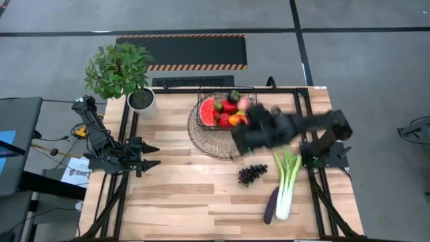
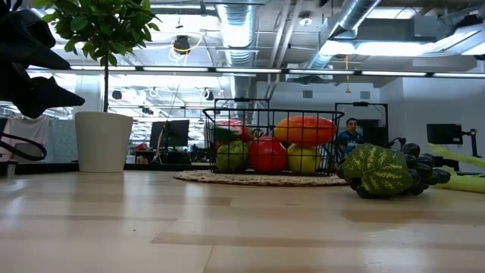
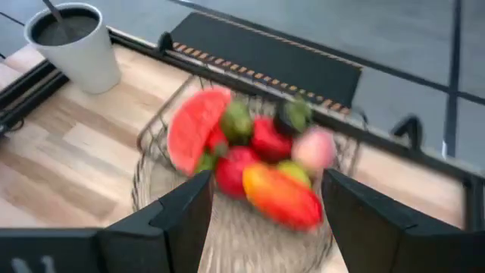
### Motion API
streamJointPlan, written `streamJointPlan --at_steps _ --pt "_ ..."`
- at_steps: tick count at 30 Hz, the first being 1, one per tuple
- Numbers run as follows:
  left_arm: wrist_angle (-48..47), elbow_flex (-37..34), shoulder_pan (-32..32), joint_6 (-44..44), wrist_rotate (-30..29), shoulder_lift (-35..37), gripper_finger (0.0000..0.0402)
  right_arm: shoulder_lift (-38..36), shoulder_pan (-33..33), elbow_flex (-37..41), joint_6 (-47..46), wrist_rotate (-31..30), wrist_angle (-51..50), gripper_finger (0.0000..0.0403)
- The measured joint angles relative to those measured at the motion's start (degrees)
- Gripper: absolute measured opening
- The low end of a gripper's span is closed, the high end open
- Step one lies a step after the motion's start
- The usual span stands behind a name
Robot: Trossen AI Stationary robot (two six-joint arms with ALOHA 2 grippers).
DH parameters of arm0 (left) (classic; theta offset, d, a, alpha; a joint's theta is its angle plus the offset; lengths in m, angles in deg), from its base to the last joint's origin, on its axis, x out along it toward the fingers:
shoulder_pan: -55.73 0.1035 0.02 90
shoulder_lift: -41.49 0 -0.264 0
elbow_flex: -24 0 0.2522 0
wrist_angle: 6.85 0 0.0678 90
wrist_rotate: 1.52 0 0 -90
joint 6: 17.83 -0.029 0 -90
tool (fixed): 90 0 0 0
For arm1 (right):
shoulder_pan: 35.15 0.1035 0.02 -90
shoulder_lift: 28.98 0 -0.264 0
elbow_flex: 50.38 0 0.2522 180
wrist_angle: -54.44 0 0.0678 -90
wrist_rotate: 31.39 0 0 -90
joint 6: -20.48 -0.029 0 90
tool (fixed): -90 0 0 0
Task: Build produce basket
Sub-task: Put the purple eggplant into the black wire basket
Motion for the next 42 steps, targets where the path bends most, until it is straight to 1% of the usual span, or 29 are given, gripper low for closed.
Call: streamJointPlan --at_steps 1,2,4,8,10,12,14,16,20,22,26,29,31,34,36,42 --pt "0.00 0.02 -0.02 0.00 0.00 0.00 0.0341 -0.35 2.93 1.13 -4.75 -1.51 -1.56 0.0265" --pt "0.00 0.00 -0.02 0.00 0.00 0.00 0.0341 -0.94 5.60 3.61 -6.59 -2.53 -0.64 0.0265" --pt "0.00 0.01 0.00 0.06 0.00 0.00 0.0341 -2.51 10.57 8.78 -10.43 -2.51 1.07 0.0265" --pt "0.07 0.02 -0.02 0.98 0.00 0.00 0.0341 -2.68 17.87 19.22 -29.14 -1.96 -1.18 0.0265" --pt "0.04 0.00 0.00 1.36 -0.02 0.00 0.0341 -2.33 20.63 25.30 -37.89 -0.35 0.01 0.0265" --pt "0.09 0.02 -0.02 1.39 -0.02 0.00 0.0341 -2.26 23.69 30.95 -46.60 2.49 0.94 0.0265" --pt "0.10 0.00 0.00 1.44 0.00 0.00 0.0341 -1.58 26.08 36.12 -53.51 5.98 3.10 0.0265" --pt "0.11 0.01 -0.02 2.03 -0.01 0.00 0.0341 -1.39 28.33 40.45 -59.35 8.54 7.48 0.0265" --pt "0.15 0.00 -0.01 2.82 0.34 0.00 0.0341 -1.48 31.25 45.95 -59.89 15.83 21.33 0.0265" --pt "0.13 0.02 0.00 2.95 0.33 0.00 0.0341 -0.89 32.74 47.88 -60.39 18.08 25.69 0.0265" --pt "0.13 0.00 0.00 2.99 0.04 0.00 0.0341 1.09 34.36 48.28 -60.99 24.63 28.49 0.0265" --pt "0.15 0.02 -0.02 3.45 0.02 0.00 0.0341 2.50 34.90 48.14 -61.42 32.05 29.97 0.0265" --pt "0.11 0.00 0.00 3.92 0.00 0.00 0.0341 3.10 35.60 47.70 -61.96 35.60 31.89 0.0265" --pt "0.12 0.00 -0.01 3.89 -0.07 0.00 0.0341 4.25 36.35 47.09 -62.43 37.41 34.84 0.0265" --pt "0.07 0.00 -0.02 3.89 -0.39 0.00 0.0341 5.29 36.36 45.42 -62.40 37.21 36.40 0.0265" --pt "0.12 0.01 -0.01 3.89 -0.50 0.00 0.0341 9.31 36.71 41.19 -62.27 38.45 34.91 0.0265"
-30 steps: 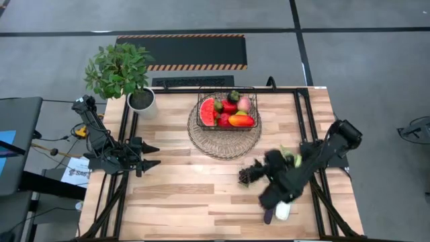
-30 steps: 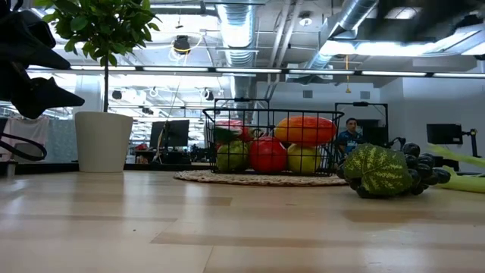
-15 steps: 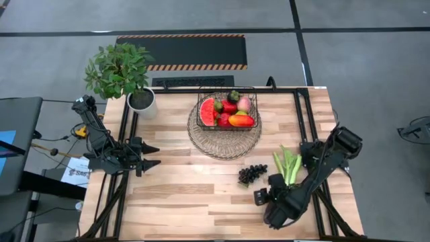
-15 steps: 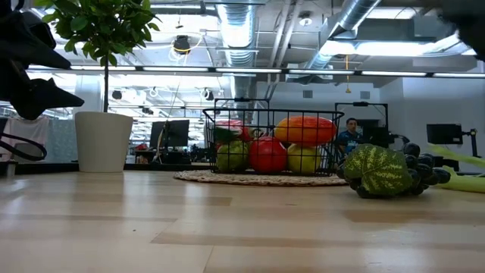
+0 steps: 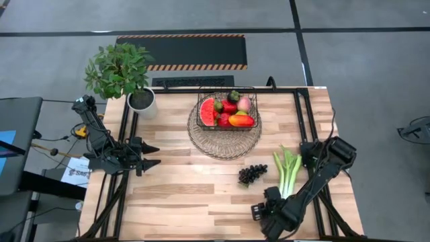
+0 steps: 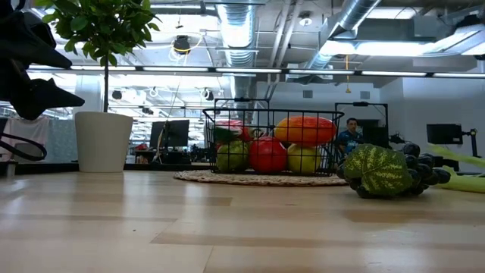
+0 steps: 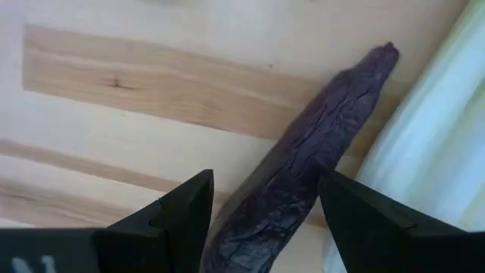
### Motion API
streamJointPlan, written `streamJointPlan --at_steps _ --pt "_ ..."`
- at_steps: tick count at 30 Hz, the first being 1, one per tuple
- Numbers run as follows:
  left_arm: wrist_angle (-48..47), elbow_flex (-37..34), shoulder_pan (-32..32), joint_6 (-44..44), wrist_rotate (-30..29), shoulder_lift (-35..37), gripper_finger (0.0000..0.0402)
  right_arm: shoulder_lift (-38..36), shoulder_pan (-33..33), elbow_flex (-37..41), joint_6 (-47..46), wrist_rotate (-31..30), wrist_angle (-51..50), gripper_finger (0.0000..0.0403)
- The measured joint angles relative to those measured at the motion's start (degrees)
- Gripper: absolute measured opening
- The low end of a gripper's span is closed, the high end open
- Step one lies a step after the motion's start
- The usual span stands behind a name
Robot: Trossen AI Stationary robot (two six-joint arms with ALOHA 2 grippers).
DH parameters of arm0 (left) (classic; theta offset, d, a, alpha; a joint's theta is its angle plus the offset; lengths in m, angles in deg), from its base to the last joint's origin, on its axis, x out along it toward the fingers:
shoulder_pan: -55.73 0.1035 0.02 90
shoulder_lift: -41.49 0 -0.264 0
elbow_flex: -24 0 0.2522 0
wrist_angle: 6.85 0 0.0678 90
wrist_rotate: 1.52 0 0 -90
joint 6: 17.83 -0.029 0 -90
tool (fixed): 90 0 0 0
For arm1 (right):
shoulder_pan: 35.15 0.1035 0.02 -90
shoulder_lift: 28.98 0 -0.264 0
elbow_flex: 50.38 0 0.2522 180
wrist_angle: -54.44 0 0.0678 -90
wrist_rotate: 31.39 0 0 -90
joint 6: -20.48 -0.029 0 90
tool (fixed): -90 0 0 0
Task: Build produce basket
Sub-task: Put the purple eggplant into the black wire basket
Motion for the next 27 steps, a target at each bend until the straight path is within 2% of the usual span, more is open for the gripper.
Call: streamJointPlan --at_steps 5,14,21,27 --pt "-0.01 -0.01 0.00 -0.01 -0.04 0.02 0.0341 2.86 -0.02 -2.46 -0.15 4.04 0.11 0.0265" --pt "-0.03 -0.01 -0.01 0.02 -0.15 0.02 0.0341 3.31 -1.17 -3.97 -0.07 4.07 -4.86 0.0265" --pt "-0.03 -0.01 0.01 0.43 -0.11 0.02 0.0341 5.40 -1.09 -4.15 0.15 4.78 -1.31 0.0264" --pt "-0.02 -0.01 0.00 0.42 -0.09 0.02 0.0341 7.42 -1.02 -4.21 0.36 5.56 0.50 0.0235"
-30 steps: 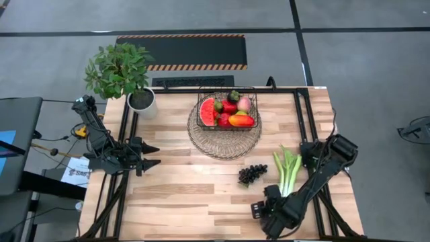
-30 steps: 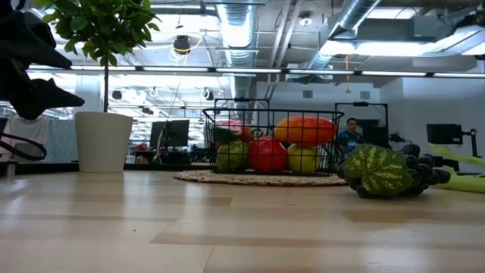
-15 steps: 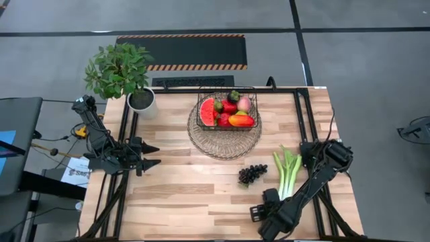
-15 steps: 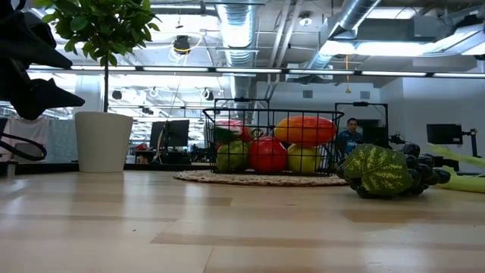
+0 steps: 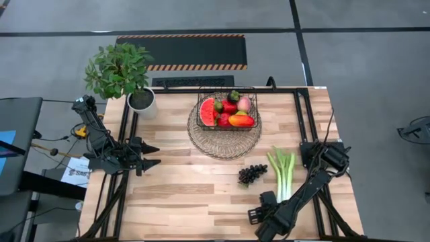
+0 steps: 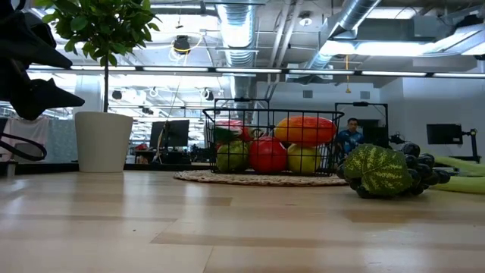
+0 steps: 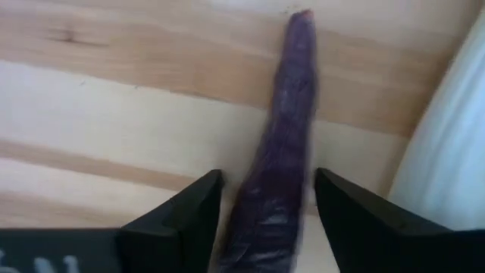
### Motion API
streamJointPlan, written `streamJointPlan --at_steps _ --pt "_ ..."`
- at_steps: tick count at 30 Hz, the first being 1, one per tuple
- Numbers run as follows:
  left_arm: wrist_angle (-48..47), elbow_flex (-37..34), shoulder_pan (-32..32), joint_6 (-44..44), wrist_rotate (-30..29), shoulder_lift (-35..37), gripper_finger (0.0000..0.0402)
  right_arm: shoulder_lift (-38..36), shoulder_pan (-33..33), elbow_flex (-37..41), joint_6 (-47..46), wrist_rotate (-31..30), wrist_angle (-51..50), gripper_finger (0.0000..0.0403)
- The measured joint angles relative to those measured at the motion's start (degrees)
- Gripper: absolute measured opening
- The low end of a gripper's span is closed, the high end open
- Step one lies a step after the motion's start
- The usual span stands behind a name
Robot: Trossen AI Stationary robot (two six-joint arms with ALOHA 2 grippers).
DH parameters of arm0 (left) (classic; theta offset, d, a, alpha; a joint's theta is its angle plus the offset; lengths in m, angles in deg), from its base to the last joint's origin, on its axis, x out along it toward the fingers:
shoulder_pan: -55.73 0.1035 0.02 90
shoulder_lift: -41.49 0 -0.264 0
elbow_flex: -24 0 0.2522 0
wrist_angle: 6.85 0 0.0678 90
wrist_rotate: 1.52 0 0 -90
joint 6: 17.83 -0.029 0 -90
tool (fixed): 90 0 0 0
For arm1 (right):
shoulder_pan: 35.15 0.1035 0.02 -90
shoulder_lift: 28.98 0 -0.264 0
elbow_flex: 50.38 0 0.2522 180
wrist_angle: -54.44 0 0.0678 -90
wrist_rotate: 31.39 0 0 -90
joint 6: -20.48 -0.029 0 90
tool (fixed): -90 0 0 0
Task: Build produce basket
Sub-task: Put the purple eggplant into the black wire basket
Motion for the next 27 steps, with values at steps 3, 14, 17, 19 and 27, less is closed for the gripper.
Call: streamJointPlan --at_steps 3,14,17,19,27 --pt "0.04 0.01 0.01 0.02 0.06 0.00 0.0341 0.00 -0.05 0.13 0.12 0.50 0.24 0.0206" --pt "0.05 0.00 0.01 0.00 0.11 0.00 0.0341 -0.06 -0.04 -1.21 1.12 -1.48 -0.71 0.0087" --pt "0.04 0.00 0.01 0.00 0.11 0.00 0.0341 -0.02 -0.19 -3.34 2.10 -4.54 -1.45 0.0087" --pt "0.03 0.00 0.00 0.00 0.11 -0.02 0.0341 -0.02 -0.35 -5.20 3.21 -6.09 -3.57 0.0091" --pt "0.01 0.02 0.01 -0.02 0.09 -0.02 0.0341 -0.02 -3.02 -17.54 9.61 -16.86 -15.29 0.0097"
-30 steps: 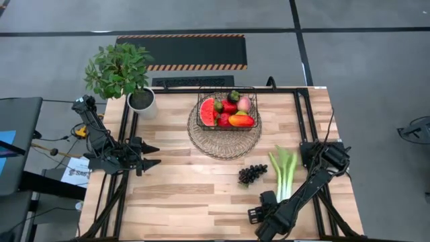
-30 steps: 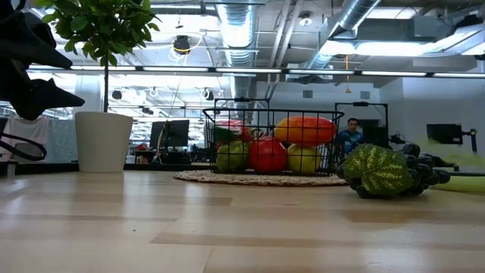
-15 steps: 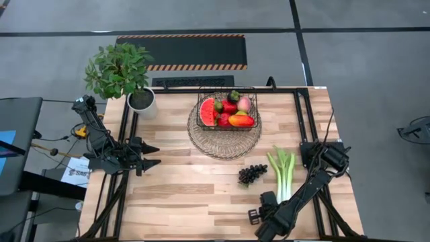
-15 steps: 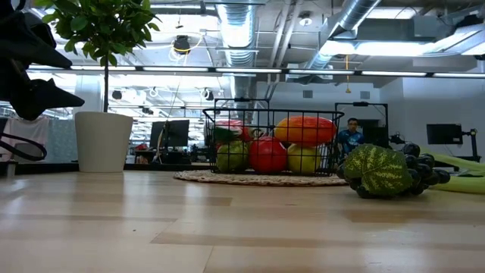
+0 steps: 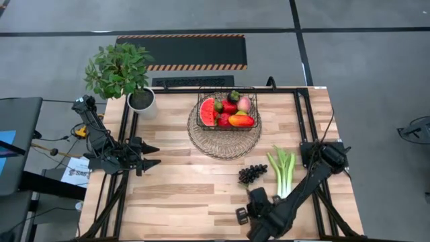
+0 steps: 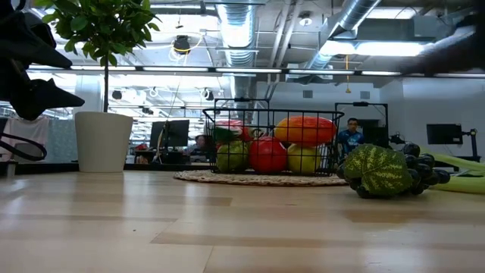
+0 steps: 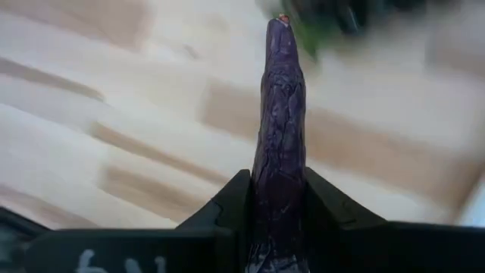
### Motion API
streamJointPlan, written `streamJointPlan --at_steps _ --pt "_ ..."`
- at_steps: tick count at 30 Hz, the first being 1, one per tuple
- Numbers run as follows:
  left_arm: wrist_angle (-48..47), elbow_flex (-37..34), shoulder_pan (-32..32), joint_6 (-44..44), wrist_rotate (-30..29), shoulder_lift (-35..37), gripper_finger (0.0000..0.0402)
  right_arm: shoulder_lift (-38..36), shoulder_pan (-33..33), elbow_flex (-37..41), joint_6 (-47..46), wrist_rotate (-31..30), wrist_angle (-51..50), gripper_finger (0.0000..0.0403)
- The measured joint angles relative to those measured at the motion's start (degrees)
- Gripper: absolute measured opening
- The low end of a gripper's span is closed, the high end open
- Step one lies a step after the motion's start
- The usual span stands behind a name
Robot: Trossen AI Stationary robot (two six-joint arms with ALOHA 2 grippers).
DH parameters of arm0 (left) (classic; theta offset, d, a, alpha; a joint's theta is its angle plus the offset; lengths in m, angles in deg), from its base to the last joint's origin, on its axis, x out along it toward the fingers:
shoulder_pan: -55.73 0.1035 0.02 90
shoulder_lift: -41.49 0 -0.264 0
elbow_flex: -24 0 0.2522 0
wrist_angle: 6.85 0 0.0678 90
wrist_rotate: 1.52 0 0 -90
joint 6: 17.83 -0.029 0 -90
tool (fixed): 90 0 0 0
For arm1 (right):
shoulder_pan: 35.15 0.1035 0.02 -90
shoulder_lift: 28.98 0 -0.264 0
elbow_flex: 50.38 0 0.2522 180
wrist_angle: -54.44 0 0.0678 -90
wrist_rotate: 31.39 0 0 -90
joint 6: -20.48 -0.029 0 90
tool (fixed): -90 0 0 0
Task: Build produce basket
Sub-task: Put the purple eggplant into the black wire basket
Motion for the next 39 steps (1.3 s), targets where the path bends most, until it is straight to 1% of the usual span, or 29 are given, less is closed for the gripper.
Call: streamJointPlan --at_steps 4,7,11,14,20,25,29,32,35,39 --pt "-0.01 -0.02 0.00 0.00 -0.14 0.02 0.0341 0.00 -3.75 -7.03 7.34 -5.58 -6.88 0.0097" --pt "0.00 -0.02 0.00 0.00 -0.17 0.02 0.0341 0.00 -7.96 -11.64 14.63 -8.66 -11.11 0.0097" --pt "-0.02 -0.02 -0.01 0.00 -0.20 0.01 0.0341 -0.02 -15.52 -16.58 25.75 -11.97 -14.93 0.0097" --pt "-0.02 0.00 0.00 0.00 -0.20 0.01 0.0341 -0.02 -22.25 -19.59 34.77 -13.08 -15.11 0.0097" --pt "-0.01 -0.02 -0.02 0.00 0.07 0.02 0.0341 -0.07 -36.34 -23.97 51.27 -12.93 -11.55 0.0098" --pt "-0.11 -0.02 0.00 -0.41 0.09 0.00 0.0341 -0.15 -46.75 -25.91 59.40 -11.94 -8.60 0.0098" --pt "-0.11 0.00 0.00 -1.19 0.11 0.02 0.0341 -0.10 -53.91 -25.81 63.23 -7.66 -5.96 0.0098" --pt "-0.11 0.00 -0.02 -1.35 0.13 0.02 0.0341 0.53 -57.85 -24.71 66.08 -4.69 -2.11 0.0098" --pt "-0.16 0.00 -0.01 -1.36 0.20 0.02 0.0341 0.59 -60.87 -22.92 67.09 -1.88 0.73 0.0098" --pt "-0.16 -0.01 -0.02 -1.37 0.50 0.01 0.0341 0.52 -63.47 -20.02 67.08 -0.35 2.80 0.0098"
